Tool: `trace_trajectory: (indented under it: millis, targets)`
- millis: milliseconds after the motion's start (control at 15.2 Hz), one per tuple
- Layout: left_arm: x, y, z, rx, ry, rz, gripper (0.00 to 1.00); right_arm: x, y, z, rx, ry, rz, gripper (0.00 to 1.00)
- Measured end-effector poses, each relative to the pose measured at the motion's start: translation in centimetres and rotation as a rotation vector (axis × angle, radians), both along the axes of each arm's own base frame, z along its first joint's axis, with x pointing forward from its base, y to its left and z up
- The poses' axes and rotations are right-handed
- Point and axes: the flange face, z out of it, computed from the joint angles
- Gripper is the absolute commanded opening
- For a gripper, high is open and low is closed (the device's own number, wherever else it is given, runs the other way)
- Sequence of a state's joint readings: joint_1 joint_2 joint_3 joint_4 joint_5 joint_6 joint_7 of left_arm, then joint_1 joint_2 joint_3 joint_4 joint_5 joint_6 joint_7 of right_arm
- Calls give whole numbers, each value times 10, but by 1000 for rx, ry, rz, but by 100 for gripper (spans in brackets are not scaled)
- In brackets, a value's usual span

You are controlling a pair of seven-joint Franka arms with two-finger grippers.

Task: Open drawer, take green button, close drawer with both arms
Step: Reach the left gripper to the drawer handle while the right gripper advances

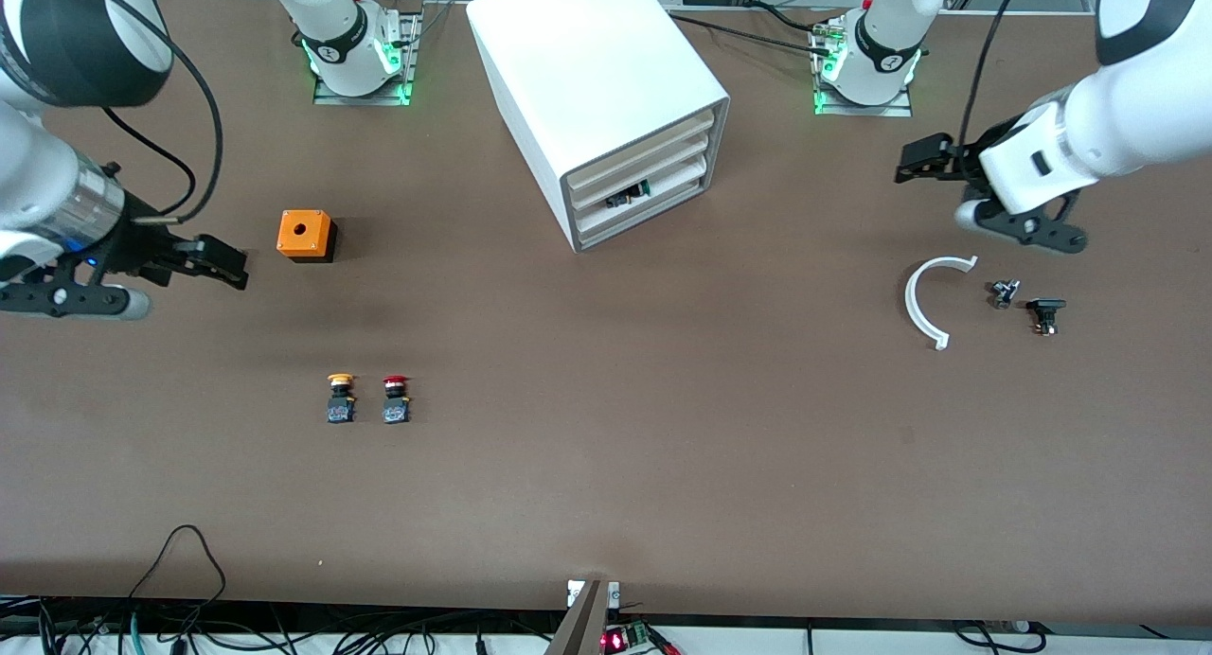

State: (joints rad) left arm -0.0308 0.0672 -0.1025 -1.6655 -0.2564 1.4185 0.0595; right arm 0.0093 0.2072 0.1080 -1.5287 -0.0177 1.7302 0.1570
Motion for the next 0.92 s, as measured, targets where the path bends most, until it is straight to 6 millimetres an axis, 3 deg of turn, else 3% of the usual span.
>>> trace_trajectory:
  millis: [263, 527, 724, 922]
  targets:
    - [2, -18, -37, -161, 152, -19, 100, 14, 4, -37, 3, 38, 6, 100]
    - [5, -26, -74, -352, 171, -38, 100, 23, 19, -72, 6, 73, 27, 100]
    - [0, -38, -134, -522, 102, -28, 100, 28, 38, -98, 8, 93, 51, 100]
    - [-23, -68, -200, -631, 49, -40, 99, 32, 52, -124, 19, 117, 62, 100]
